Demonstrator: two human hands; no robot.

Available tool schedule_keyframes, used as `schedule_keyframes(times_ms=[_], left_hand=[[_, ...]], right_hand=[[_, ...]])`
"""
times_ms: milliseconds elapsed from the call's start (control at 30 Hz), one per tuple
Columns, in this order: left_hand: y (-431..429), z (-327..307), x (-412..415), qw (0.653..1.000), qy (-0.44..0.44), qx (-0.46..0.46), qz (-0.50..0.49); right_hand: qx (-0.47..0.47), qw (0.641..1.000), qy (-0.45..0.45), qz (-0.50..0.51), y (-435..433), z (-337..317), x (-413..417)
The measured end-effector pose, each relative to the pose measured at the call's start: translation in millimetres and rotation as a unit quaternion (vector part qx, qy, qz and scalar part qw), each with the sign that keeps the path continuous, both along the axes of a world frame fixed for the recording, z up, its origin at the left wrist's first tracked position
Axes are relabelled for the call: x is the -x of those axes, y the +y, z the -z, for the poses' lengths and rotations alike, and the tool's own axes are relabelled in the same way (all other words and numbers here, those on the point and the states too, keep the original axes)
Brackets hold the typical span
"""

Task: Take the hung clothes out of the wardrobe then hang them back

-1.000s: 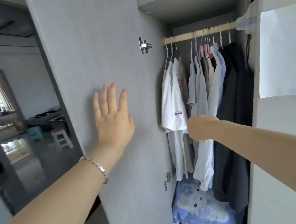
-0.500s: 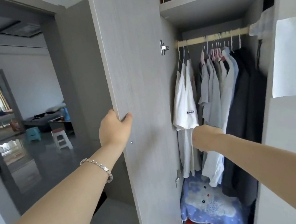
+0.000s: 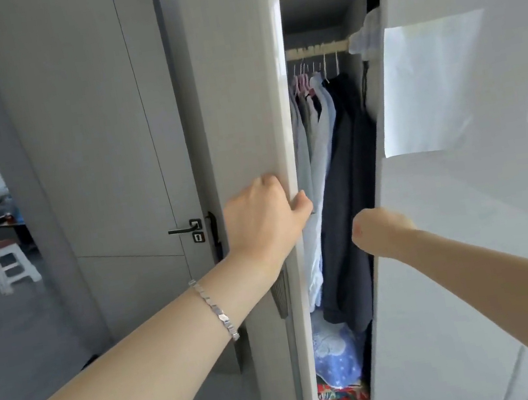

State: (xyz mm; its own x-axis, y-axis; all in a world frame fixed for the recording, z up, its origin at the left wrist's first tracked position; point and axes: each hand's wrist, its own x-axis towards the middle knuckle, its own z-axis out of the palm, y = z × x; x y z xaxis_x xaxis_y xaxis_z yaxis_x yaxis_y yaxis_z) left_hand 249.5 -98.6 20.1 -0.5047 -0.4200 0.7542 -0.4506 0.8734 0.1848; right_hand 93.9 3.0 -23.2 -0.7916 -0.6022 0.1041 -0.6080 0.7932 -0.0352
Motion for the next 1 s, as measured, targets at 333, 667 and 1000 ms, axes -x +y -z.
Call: schedule_keyframes(times_ms=[333,667,1000], left_hand=[[30,22,183,0.989,-0.059,-0.112,0.070],[9,29,309,0.991,-0.085,-0.005,-0.101],[-6,26,343,0.962,-0.146,0.100,-0.206]], right_hand=[[0.118,0.990,0.003,0.083,74,-3,118],[0.090,0.994,0.018,0.066,59,-1,221],[0.086,0.991,0.014,0.100,65,6,245]])
